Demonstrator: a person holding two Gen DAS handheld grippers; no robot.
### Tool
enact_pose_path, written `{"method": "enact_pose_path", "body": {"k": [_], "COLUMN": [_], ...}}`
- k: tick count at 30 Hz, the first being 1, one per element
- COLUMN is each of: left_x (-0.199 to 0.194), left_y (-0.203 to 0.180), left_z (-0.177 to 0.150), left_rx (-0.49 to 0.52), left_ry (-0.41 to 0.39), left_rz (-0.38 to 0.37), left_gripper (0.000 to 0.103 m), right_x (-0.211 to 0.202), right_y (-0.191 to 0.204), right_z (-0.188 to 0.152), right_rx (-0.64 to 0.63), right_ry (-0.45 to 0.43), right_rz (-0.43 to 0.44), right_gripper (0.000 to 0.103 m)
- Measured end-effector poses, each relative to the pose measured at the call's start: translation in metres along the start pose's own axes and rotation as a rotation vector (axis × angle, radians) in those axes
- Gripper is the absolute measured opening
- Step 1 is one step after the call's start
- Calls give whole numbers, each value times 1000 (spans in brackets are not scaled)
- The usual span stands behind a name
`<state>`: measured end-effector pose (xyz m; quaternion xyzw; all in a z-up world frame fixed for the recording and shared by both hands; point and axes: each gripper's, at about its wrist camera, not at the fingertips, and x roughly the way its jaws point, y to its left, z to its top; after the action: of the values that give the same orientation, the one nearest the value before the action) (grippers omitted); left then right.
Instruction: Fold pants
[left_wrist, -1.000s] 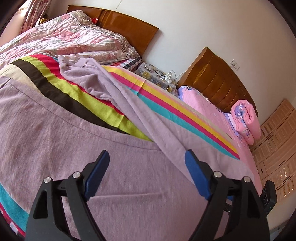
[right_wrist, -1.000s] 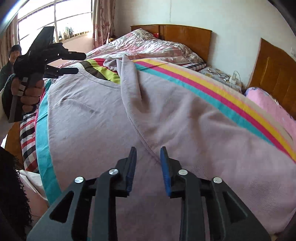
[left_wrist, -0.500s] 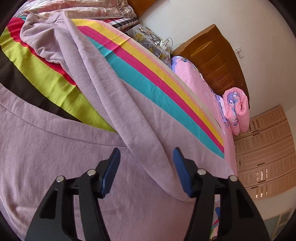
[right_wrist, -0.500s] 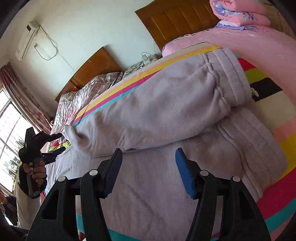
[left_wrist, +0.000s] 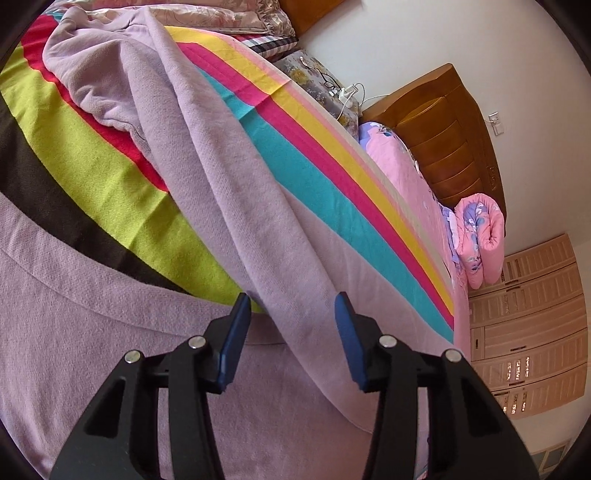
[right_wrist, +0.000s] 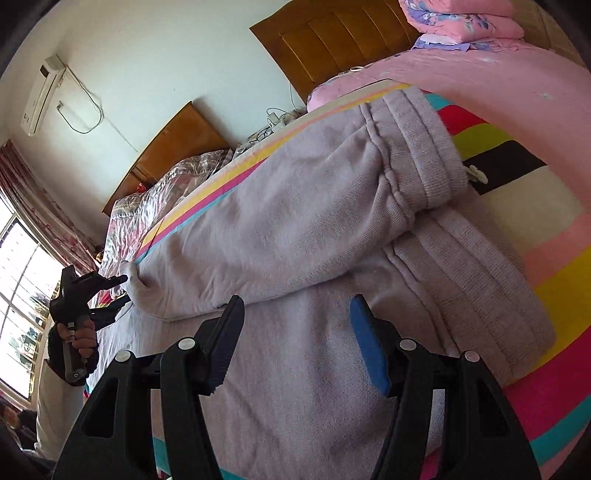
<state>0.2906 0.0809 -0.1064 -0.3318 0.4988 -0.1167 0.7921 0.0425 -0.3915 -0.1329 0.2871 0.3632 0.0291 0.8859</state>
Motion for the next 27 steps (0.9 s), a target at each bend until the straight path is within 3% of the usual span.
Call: {"method": "enact_pose_path", "body": {"k": [3,5,6,15,20,23,25,27], "left_x": [5,3,1,-13,-15,-11,-11,-12], "left_y": [-5,-4,-4,-4,-1,4,3,-2], "left_z": [1,-2,-3,-12,-14,-10,-9,-6], "left_rx": [28,23,28,49,41,18,9,24], "left_ry": [-10,-14,-31,-90,-74,-50,-36,-35], "left_rz": [15,15,28,26,12,-15,-23,-16], "left_gripper": [46,22,17,12,13,15,21,28], "right_x": [-2,-4,-5,-5,11,12,9,4], "right_y": [0,-2,-2,-23,-29,-33,-39,-40], "right_z": [-2,-3,-3,19,34,42,46,49], "right_rx": [3,14,21,147,204,221,230,230], "right_ry": [-3,-8,-10,-57,7,-4,-24,-49], "right_rz": [-4,-7,-10,-28,-26,-51,-55,-32], "right_gripper": [59,59,59,64,66,51,11,10]}}
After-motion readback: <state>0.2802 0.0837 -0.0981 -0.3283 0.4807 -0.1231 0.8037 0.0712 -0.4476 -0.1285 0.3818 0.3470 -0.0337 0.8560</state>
